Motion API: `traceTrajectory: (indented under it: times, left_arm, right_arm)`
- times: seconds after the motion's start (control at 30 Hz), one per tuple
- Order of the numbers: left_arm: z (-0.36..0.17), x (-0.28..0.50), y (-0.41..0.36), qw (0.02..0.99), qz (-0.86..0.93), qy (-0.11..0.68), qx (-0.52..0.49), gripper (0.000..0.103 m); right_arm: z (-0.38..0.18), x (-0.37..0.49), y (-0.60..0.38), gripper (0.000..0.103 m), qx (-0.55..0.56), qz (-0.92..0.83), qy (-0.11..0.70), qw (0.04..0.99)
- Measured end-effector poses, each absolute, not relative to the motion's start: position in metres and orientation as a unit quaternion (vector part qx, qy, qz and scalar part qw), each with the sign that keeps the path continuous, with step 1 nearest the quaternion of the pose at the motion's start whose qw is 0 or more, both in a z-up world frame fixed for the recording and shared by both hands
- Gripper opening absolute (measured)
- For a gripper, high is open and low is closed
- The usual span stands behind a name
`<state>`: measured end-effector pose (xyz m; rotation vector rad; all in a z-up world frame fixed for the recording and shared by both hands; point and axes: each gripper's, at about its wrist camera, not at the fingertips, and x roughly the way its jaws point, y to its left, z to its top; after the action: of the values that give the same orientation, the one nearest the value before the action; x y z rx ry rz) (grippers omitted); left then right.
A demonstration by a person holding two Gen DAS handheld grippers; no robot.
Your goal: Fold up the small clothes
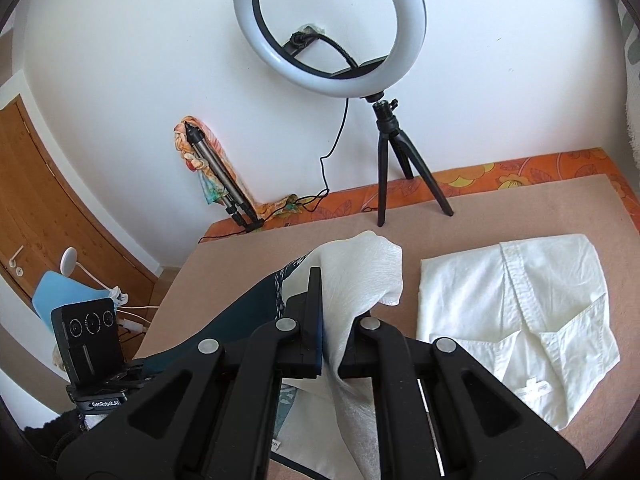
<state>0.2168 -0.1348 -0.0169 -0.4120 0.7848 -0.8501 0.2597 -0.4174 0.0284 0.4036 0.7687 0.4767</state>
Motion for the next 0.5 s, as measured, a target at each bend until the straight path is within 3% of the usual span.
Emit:
traceTrajectory:
  times: [0.5]
  left_arm:
    - [-0.024,0.265,-0.269,0.812,-0.441,0.358,-0.139,0.005]
  right_arm:
    - [0.022,0.301,-0.548,0.005,0.167,0.175,0.357,0.902]
